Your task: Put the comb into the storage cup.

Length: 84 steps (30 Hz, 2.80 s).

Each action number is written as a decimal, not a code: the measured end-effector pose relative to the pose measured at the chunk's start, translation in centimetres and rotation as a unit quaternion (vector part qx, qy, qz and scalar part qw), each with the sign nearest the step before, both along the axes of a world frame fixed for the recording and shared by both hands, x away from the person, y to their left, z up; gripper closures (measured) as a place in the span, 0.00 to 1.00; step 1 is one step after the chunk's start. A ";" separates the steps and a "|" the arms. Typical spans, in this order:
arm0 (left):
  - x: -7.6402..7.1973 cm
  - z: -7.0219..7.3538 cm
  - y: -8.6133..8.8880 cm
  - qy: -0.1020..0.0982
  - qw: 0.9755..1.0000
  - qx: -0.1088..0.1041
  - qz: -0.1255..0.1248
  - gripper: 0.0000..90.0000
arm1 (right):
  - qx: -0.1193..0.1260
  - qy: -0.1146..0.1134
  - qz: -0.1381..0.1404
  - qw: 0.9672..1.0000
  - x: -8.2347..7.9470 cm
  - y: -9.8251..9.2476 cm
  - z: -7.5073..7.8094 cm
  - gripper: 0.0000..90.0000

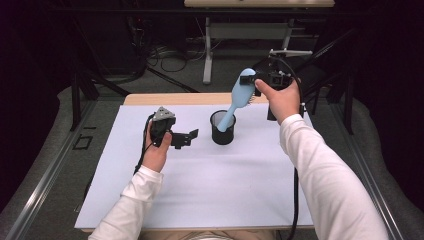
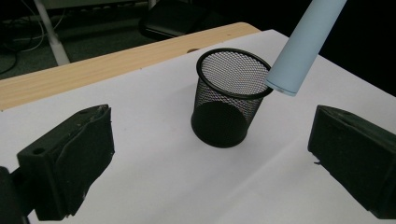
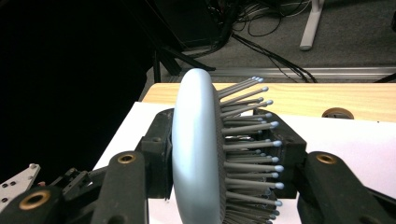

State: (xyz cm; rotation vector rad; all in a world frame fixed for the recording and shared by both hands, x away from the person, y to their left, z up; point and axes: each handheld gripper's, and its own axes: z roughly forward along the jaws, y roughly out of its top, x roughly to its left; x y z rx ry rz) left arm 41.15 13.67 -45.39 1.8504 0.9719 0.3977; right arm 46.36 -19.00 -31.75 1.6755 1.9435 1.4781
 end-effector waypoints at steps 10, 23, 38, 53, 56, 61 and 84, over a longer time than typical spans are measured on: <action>0.1 -0.1 0.3 0.001 1.000 0.003 0.008 0.01 | -0.008 -0.009 -0.006 1.000 0.4 0.4 0.5 0.57; 0.3 -0.2 0.5 0.006 1.000 0.007 0.007 0.01 | -0.020 -0.020 -0.020 0.999 1.1 0.5 0.4 0.57; 0.4 -0.2 0.6 0.007 1.000 0.008 0.007 0.02 | -0.029 -0.030 -0.035 0.999 1.7 0.6 0.6 0.57; 0.4 -0.1 0.8 0.007 1.000 0.006 0.009 0.02 | -0.056 -0.049 -0.043 0.996 2.4 1.8 0.4 0.57; 0.4 -0.1 0.8 0.007 1.000 0.005 0.008 0.02 | -0.059 -0.048 -0.043 0.996 2.5 2.0 0.2 0.57; 0.4 -0.1 0.8 0.007 1.000 0.004 0.009 0.02 | -0.066 -0.050 -0.041 0.996 2.7 2.6 -0.1 0.57; 0.4 -0.2 0.8 0.008 1.000 0.005 0.010 0.02 | -0.090 -0.052 -0.030 0.994 3.0 4.3 -1.5 0.57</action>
